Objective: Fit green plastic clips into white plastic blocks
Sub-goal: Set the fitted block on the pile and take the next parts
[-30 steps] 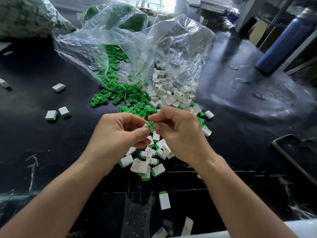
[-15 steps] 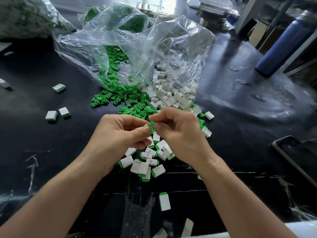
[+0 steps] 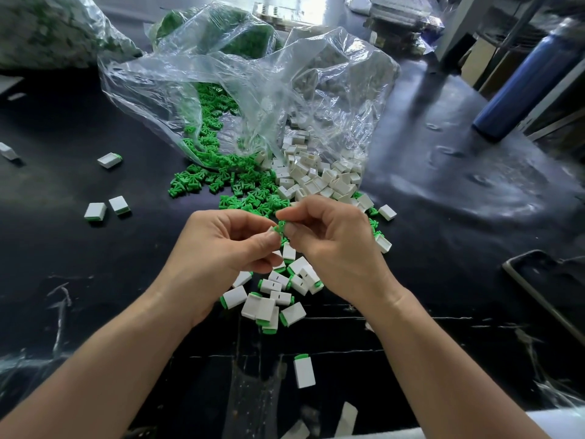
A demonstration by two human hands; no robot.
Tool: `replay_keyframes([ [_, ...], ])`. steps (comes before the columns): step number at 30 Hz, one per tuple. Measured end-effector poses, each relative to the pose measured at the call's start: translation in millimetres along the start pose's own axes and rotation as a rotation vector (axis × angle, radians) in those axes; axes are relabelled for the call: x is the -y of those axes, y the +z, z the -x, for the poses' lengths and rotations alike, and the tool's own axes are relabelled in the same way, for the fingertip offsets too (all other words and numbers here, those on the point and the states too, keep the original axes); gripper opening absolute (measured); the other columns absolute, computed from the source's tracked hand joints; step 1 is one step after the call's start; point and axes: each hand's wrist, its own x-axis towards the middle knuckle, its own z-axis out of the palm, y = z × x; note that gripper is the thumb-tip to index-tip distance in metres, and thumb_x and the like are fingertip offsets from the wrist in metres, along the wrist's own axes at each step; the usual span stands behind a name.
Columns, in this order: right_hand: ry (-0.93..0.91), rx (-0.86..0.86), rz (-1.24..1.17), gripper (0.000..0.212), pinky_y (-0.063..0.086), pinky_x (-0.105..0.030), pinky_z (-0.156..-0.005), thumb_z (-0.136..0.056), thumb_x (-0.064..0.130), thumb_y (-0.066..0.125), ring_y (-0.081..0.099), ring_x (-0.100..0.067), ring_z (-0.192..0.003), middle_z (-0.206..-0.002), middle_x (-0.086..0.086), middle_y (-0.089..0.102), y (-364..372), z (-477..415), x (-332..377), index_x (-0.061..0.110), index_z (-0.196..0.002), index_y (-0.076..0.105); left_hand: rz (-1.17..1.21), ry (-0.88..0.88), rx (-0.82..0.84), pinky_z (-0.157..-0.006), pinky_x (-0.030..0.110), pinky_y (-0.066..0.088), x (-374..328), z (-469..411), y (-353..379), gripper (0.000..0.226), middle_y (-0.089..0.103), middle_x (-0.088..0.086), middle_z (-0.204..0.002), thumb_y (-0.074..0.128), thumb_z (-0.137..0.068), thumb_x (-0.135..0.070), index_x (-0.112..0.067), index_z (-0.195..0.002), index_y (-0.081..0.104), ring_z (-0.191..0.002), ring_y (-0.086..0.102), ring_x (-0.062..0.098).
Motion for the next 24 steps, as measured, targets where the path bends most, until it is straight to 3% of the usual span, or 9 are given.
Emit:
replay_keyframes([
  [5,-0.045,0.011,0.061,0.013,0.041,-0.010,-0.063,-0.083,0.003,0.063,0.055,0.001,-0.065,-0.073,0.012,0.060,-1.1,1.5,2.6,0.010,-0.090,0.071,0.016,0.021,-0.027,-0.047,0.019,0.052,-1.6,-0.1,2.3,0.011,0.068,0.011,-0.059,0.069,-0.065,-0.010,-0.004,-0.073,0.068,-0.049,0.064,0.015],
  [12,-0.089,0.018,0.101,0.017,0.047,-0.012,-0.070,-0.083,0.002,0.063,0.062,-0.010,-0.078,-0.086,0.002,0.064,-1.2,1.6,3.3,0.010,-0.096,0.072,0.006,0.058,-0.047,-0.047,0.021,0.054,-0.7,1.5,1.7,0.011,0.068,0.014,-0.061,0.065,-0.077,0.002,-0.008,-0.074,0.068,-0.050,0.065,0.017],
  [18,-0.021,0.033,-0.018,0.016,0.045,-0.012,-0.068,-0.083,0.007,0.064,0.061,-0.003,-0.074,-0.082,0.007,0.064,-2.1,1.2,3.0,0.015,-0.094,0.073,0.000,0.099,-0.045,-0.044,0.021,0.052,0.5,3.6,1.2,0.005,0.068,0.015,-0.062,0.067,-0.074,0.001,-0.003,-0.077,0.068,-0.049,0.065,0.017],
  [21,0.133,0.091,-0.126,0.018,0.049,-0.024,-0.070,-0.088,0.032,0.059,0.060,-0.001,-0.072,-0.078,0.011,0.065,-2.5,0.7,3.0,0.020,-0.096,0.069,-0.003,0.166,-0.080,-0.038,0.016,0.043,-1.6,3.3,2.2,0.011,0.066,0.005,-0.055,0.071,-0.064,-0.014,-0.010,-0.074,0.069,-0.043,0.060,0.012],
  [24,0.326,0.267,-0.318,0.047,0.050,-0.024,-0.062,-0.073,0.059,0.046,0.061,-0.009,-0.065,-0.076,0.002,0.067,-2.6,-0.8,5.6,0.016,-0.081,0.066,0.012,0.269,-0.080,-0.042,0.014,0.043,-1.8,3.2,3.1,0.013,0.064,-0.002,-0.052,0.069,-0.058,-0.018,-0.014,-0.070,0.068,-0.043,0.056,0.007],
])
